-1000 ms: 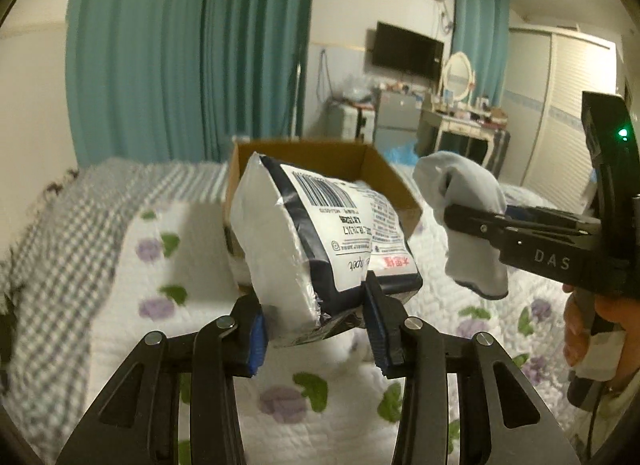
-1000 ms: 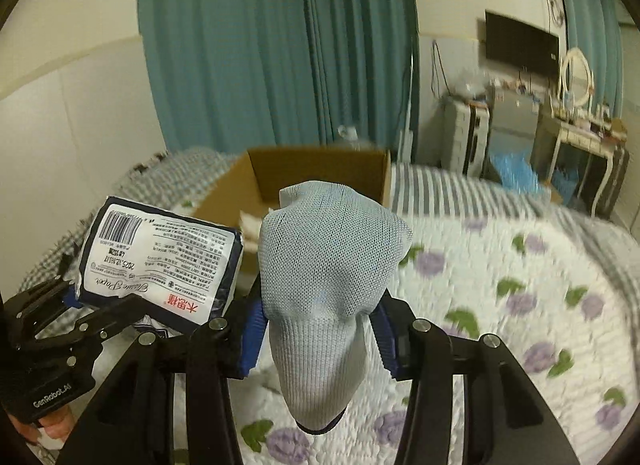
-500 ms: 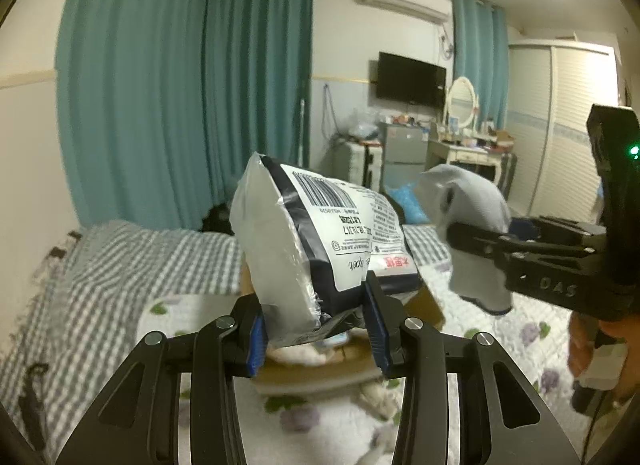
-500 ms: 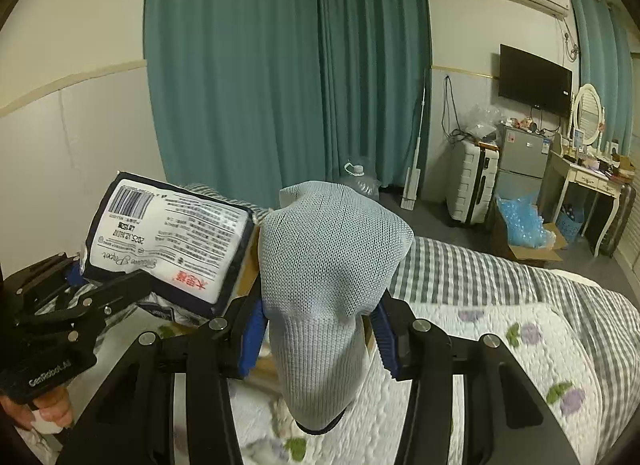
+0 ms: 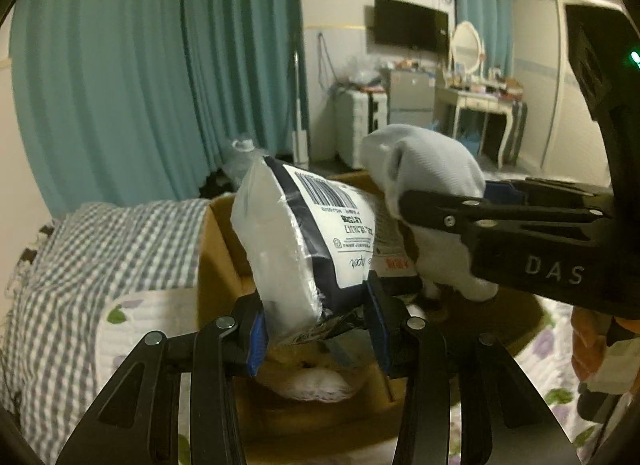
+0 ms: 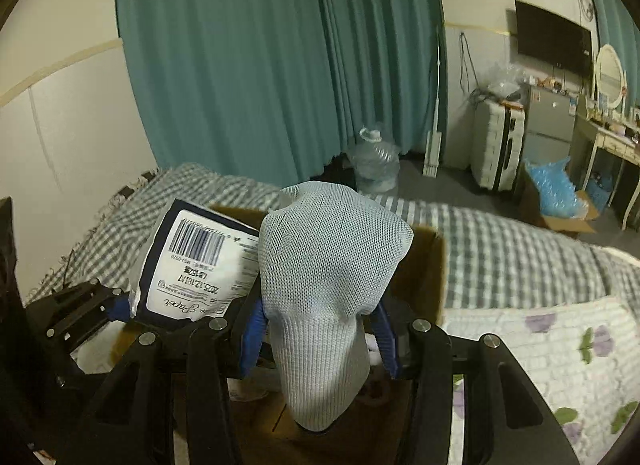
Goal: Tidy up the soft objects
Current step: 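Lower both held items into the cardboard box and open both grippers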
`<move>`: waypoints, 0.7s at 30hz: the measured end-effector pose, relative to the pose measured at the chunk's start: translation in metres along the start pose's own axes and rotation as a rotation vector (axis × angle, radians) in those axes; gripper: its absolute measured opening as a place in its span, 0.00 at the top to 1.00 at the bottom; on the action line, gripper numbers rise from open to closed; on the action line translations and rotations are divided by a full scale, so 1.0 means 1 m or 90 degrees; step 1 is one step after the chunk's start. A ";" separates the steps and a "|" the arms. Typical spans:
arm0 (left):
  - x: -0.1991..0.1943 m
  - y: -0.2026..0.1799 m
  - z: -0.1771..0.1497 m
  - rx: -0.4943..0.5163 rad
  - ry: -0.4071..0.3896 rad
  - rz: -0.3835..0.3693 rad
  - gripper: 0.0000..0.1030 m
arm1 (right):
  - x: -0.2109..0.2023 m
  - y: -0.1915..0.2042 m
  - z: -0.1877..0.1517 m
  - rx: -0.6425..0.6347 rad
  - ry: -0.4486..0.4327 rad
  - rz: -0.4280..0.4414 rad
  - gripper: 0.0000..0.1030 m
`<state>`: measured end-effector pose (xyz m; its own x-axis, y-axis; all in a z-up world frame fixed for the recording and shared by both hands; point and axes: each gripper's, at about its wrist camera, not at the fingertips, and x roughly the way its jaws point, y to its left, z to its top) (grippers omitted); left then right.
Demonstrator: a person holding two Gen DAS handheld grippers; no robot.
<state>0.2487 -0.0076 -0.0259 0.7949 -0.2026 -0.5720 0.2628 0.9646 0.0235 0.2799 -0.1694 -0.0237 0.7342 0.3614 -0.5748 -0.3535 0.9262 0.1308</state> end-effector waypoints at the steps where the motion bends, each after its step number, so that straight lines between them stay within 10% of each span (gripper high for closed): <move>1: 0.005 0.000 -0.002 0.008 0.004 0.004 0.51 | 0.006 -0.001 -0.002 0.006 0.008 0.007 0.54; 7: 0.022 -0.011 -0.011 0.065 0.033 0.072 0.45 | 0.016 -0.003 -0.009 0.023 -0.001 -0.008 0.24; 21: -0.043 -0.013 0.019 0.040 -0.003 0.080 0.39 | -0.110 0.002 0.020 0.023 -0.102 -0.048 0.12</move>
<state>0.2216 -0.0144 0.0135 0.8258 -0.0817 -0.5580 0.1943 0.9701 0.1455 0.2103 -0.2055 0.0560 0.8418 0.3009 -0.4481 -0.2752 0.9535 0.1231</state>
